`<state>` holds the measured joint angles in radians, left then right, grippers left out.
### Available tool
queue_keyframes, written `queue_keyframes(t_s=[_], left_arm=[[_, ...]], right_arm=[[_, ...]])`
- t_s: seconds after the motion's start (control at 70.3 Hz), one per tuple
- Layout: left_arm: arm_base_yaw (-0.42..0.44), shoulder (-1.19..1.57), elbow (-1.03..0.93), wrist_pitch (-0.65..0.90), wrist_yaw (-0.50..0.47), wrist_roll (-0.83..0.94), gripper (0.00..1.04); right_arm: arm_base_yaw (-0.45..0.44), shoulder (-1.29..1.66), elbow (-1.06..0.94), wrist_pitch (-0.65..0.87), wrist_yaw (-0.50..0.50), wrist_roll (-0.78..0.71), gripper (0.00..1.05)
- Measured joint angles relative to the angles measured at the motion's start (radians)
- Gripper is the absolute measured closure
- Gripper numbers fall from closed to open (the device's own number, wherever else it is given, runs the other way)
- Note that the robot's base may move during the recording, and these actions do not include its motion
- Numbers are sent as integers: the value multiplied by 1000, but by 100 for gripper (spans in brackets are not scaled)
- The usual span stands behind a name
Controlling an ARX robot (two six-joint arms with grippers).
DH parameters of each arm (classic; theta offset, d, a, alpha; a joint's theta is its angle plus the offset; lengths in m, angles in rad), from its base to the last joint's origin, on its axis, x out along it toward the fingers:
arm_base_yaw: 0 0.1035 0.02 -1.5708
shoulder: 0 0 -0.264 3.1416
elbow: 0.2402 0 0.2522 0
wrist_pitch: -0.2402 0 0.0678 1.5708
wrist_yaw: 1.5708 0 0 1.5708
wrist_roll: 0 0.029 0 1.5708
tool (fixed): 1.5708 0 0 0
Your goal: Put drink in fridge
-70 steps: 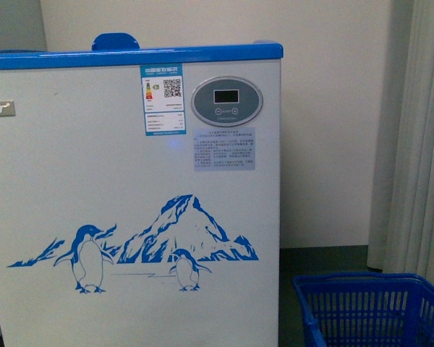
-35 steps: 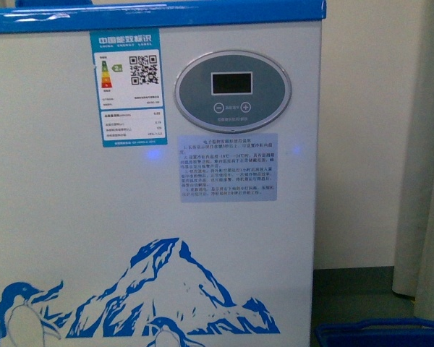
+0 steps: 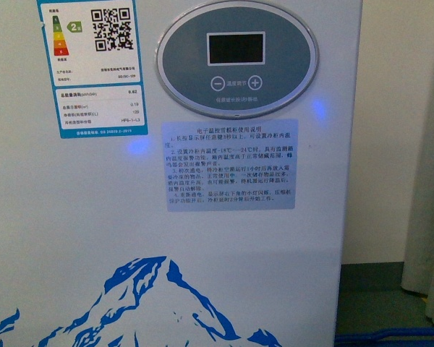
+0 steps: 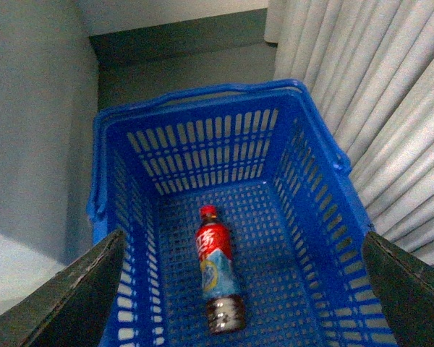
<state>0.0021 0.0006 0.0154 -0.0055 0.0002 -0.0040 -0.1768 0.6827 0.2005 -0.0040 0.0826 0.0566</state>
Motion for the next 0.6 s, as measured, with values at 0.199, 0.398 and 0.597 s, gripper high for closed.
queue_keyframes(t_s=[0.199, 0.398, 0.597], left_arm=[[0, 0, 0, 0, 1, 0, 8], [0, 0, 0, 0, 0, 0, 8], [0, 0, 0, 0, 0, 0, 8]], right_arm=[[-175, 618, 216, 252, -134, -118, 7], [-175, 1074, 340, 373, -176, -131, 7], [-127, 1411, 478, 479, -181, -120, 7]])
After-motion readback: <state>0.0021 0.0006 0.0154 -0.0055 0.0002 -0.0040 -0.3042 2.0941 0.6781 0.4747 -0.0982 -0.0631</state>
